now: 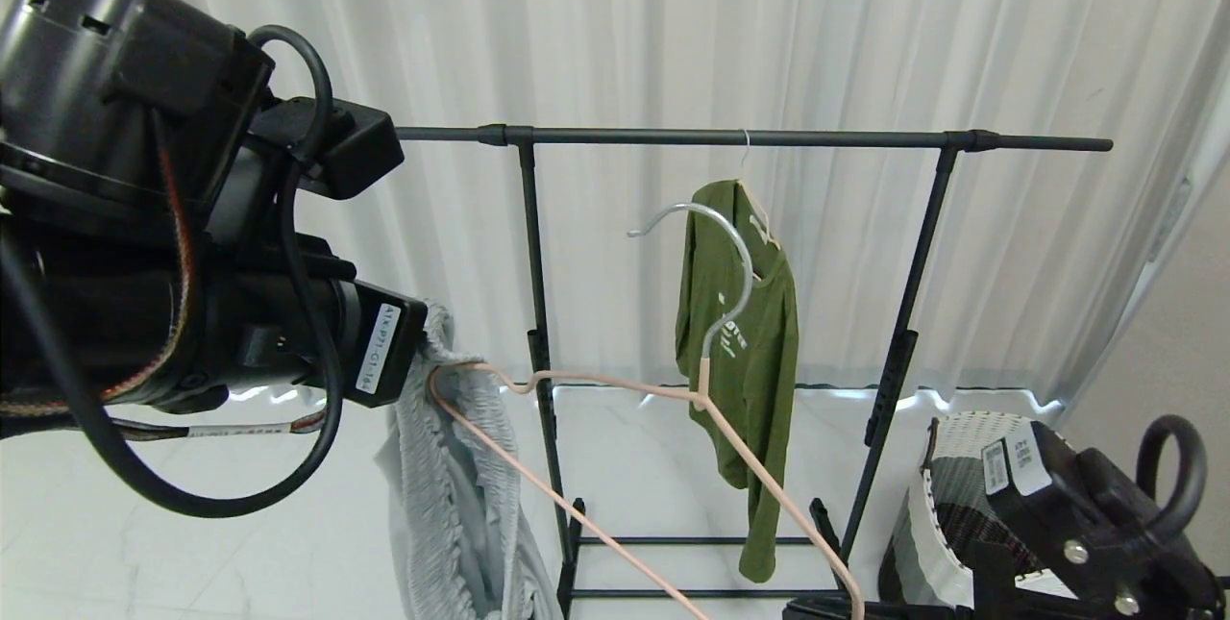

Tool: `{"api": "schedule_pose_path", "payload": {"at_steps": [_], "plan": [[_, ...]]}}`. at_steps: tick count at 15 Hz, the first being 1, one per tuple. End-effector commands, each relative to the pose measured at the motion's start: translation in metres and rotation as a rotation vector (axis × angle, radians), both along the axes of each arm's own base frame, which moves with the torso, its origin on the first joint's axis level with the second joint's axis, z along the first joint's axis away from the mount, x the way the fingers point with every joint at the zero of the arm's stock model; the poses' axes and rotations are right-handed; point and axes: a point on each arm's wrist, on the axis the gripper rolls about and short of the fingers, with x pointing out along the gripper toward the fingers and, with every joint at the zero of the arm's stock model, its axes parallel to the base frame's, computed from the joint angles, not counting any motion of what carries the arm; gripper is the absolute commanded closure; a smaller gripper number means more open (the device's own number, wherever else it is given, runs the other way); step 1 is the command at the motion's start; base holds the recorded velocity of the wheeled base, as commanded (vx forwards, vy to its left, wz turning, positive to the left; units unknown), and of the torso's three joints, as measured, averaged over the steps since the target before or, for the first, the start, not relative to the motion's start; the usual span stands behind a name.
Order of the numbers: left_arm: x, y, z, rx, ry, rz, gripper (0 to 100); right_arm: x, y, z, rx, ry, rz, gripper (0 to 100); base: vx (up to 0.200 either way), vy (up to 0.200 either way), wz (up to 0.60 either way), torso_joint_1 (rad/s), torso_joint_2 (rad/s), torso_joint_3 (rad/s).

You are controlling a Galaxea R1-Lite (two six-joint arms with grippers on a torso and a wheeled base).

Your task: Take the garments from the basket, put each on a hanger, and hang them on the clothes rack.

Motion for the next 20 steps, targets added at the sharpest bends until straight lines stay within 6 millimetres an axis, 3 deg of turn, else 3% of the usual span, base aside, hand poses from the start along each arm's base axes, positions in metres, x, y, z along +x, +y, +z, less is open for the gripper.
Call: {"api": "schedule_pose_path", "payload": {"at_steps": [1,6,11,20], "plan": [[-0.001,-0.003,0.0,-0.009,0.002,-0.006,100,0.006,0.014,-0.007,-0.008,-0.012,0.001,100,0.0,0.0,0.0,0.0,0.0,0.0],[0.023,0.008,-0.008,0.06,0.005,0.147,100,0.005,0.01,-0.003,0.015,-0.058,-0.005,100,0.0,0.0,0.0,0.0,0.0,0.0],[0.026,0.006,-0.01,0.059,0.014,0.142,100,0.001,0.001,0.005,0.029,-0.129,0.013,100,0.0,0.0,0.0,0.0,0.0,0.0],[0.028,0.001,-0.013,0.064,0.013,0.168,100,0.025,0.036,-0.025,-0.02,-0.131,-0.027,100,0.0,0.0,0.0,0.0,0.0,0.0]]}}
